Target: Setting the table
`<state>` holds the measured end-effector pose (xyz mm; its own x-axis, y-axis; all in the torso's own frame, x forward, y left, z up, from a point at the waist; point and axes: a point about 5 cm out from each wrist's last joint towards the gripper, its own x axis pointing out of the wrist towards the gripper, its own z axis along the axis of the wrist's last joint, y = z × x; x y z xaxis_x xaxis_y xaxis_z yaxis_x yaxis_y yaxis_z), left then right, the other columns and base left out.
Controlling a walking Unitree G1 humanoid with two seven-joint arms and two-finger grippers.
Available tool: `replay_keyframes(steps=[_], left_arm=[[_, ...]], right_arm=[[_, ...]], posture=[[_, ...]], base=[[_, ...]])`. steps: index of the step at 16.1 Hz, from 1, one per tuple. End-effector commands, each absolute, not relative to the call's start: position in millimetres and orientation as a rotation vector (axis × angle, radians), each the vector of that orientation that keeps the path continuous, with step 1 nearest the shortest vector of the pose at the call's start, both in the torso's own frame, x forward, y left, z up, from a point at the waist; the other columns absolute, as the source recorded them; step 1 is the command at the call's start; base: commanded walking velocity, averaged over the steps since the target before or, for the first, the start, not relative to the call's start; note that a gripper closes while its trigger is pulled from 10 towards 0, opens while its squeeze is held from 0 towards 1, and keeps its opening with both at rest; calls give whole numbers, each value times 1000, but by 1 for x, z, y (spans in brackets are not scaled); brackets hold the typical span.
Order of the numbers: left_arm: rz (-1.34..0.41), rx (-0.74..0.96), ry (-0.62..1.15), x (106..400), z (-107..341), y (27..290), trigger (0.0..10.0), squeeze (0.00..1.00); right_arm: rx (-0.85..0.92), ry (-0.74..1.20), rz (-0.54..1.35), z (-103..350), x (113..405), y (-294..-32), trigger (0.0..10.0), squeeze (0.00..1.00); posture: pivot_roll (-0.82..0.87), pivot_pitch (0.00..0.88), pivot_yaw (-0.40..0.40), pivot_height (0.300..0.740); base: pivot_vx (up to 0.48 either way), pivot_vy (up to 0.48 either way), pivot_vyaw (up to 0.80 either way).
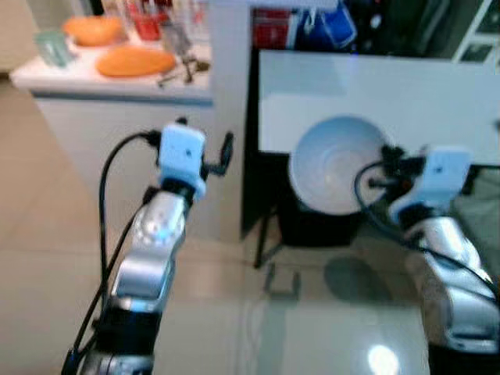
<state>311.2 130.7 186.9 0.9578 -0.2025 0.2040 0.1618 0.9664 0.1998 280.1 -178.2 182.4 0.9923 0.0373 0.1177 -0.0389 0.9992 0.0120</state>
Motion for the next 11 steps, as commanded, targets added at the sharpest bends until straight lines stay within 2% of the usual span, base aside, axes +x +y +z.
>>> replay_keyframes(steps=[1, 11], left_arm=[[-174, 185, -232, 312, 189, 131, 10000, 0], [-164, 187, -233, 310, 188, 131, 10000, 0]], right_arm=[[0, -165, 32, 192, 279, -181, 10000, 0], [17, -158, 29, 190, 282, -178, 10000, 0]], posture=[[-58, 0, 9, 740], [-40, 0, -7, 740]], base=[[0, -480, 0], [0, -480, 0]])
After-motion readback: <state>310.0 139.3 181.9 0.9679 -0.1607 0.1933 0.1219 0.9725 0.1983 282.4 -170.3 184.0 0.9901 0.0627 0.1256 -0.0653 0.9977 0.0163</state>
